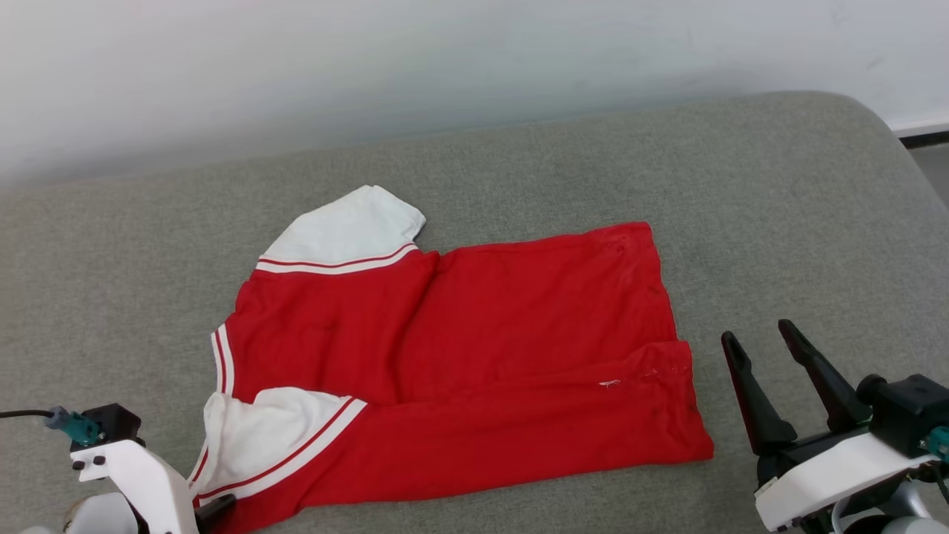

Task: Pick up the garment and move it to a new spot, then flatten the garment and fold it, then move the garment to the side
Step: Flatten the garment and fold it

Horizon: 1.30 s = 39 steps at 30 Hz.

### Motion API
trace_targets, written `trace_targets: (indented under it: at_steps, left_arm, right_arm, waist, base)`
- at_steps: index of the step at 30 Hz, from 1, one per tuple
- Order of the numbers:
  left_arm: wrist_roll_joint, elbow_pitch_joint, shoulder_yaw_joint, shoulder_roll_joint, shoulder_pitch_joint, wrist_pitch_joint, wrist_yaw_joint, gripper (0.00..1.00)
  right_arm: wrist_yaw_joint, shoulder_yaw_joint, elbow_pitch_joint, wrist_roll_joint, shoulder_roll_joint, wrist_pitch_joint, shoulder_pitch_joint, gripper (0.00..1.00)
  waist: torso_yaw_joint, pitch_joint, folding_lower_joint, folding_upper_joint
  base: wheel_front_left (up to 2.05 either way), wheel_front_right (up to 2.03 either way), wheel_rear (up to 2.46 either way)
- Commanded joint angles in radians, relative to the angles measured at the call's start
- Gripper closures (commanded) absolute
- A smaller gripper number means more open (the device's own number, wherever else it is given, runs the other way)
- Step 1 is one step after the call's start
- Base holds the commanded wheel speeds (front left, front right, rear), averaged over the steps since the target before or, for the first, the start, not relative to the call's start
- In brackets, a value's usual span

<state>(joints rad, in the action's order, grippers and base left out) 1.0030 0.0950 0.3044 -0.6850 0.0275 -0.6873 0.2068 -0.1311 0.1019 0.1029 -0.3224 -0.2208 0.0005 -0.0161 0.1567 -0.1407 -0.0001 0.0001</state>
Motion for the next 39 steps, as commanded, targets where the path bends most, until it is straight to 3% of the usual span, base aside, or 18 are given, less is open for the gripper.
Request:
trace_targets:
  at_steps: [1, 2, 3, 4, 8, 15, 23, 26, 31, 36, 37, 38, 39]
  left_arm:
    - [0.012, 0.028, 0.018, 0.030, -0.006, -0.003, -0.002, 0.03]
    - [0.012, 0.028, 0.018, 0.030, -0.006, -0.003, -0.002, 0.03]
    - [0.024, 0.045, 0.027, 0.063, -0.001, 0.008, -0.018, 0.69]
    - [0.028, 0.051, 0.031, 0.079, 0.001, 0.017, -0.028, 1.00]
    - [0.036, 0.065, 0.033, 0.105, 0.003, 0.043, -0.046, 1.00]
    - [-0.021, -0.009, 0.012, 0.102, 0.022, 0.149, -0.048, 1.00]
    - [-0.088, -0.148, 0.021, 0.092, 0.037, 0.198, -0.018, 1.00]
    - [-0.115, -0.195, 0.031, 0.092, 0.050, 0.206, -0.007, 1.00]
    - [-0.142, -0.250, 0.048, 0.096, 0.066, 0.207, 0.007, 1.00]
    - [-0.157, -0.270, 0.055, 0.097, 0.077, 0.204, 0.019, 1.00]
    - [-0.158, -0.271, 0.055, 0.096, 0.078, 0.204, 0.021, 1.00]
    - [-0.159, -0.270, 0.055, 0.097, 0.078, 0.205, 0.022, 1.00]
    - [-0.158, -0.268, 0.056, 0.098, 0.074, 0.204, 0.023, 1.00]
  right_arm:
    - [0.001, -0.004, 0.005, -0.005, -0.002, 0.003, 0.015, 0.00]
    - [0.001, -0.004, 0.005, -0.005, -0.002, 0.003, 0.015, 0.00]
    - [0.001, -0.009, 0.004, -0.013, -0.006, 0.005, 0.020, 0.00]
    - [0.001, -0.013, 0.003, -0.016, -0.007, 0.011, 0.019, 0.00]
    - [0.001, -0.030, -0.003, -0.045, -0.022, 0.054, 0.006, 0.00]
    - [0.001, -0.078, -0.020, -0.111, -0.089, 0.276, -0.018, 0.00]
    - [0.001, -0.110, -0.040, -0.183, -0.168, 0.668, -0.030, 0.00]
    - [0.001, -0.117, -0.034, -0.204, -0.161, 0.783, -0.028, 0.00]
    - [0.001, -0.110, -0.051, -0.210, -0.131, 0.843, 0.008, 0.00]
    - [0.001, -0.057, -0.151, -0.214, -0.110, 0.845, 0.045, 0.00]
    - [0.001, -0.041, -0.167, -0.219, -0.105, 0.847, 0.046, 0.15]
    - [0.000, -0.029, -0.181, -0.226, -0.099, 0.847, 0.047, 0.61]
    - [0.000, -0.019, -0.189, -0.232, -0.093, 0.846, 0.048, 1.00]
  waist:
    - [0.010, -0.021, 0.0001, -0.0001]
    - [0.010, -0.021, 0.0001, -0.0001]
    - [0.009, -0.028, 0.0001, -0.0001]
    - [0.006, -0.030, 0.0001, -0.0001]
    - [-0.014, -0.023, 0.0001, -0.0001]
    - [-0.081, 0.000, 0.0001, -0.0001]
    - [-0.155, -0.029, 0.0001, -0.0001]
    - [-0.179, -0.054, 0.0001, -0.0001]
    - [-0.201, -0.094, 0.0001, -0.0001]
    - [-0.208, -0.116, 0.0001, -0.0001]
    - [-0.208, -0.117, 0.0001, -0.0001]
    - [-0.208, -0.116, 0.0001, -0.0001]
    - [-0.207, -0.113, 0.0001, -0.0001]
  base:
    - [0.00, 0.00, 0.00]
    - [0.00, 0.00, 0.00]
    - [0.00, 0.00, 0.00]
    - [0.00, 0.00, 0.00]
    - [0.00, 0.00, 0.00]
    - [0.00, 0.00, 0.00]
    - [0.00, 0.00, 0.00]
    - [0.00, 0.00, 0.00]
    - [0.00, 0.00, 0.00]
    - [0.00, 0.00, 0.00]
    - [0.00, 0.00, 0.00]
    - [0.00, 0.00, 0.00]
    - [0.00, 0.00, 0.00]
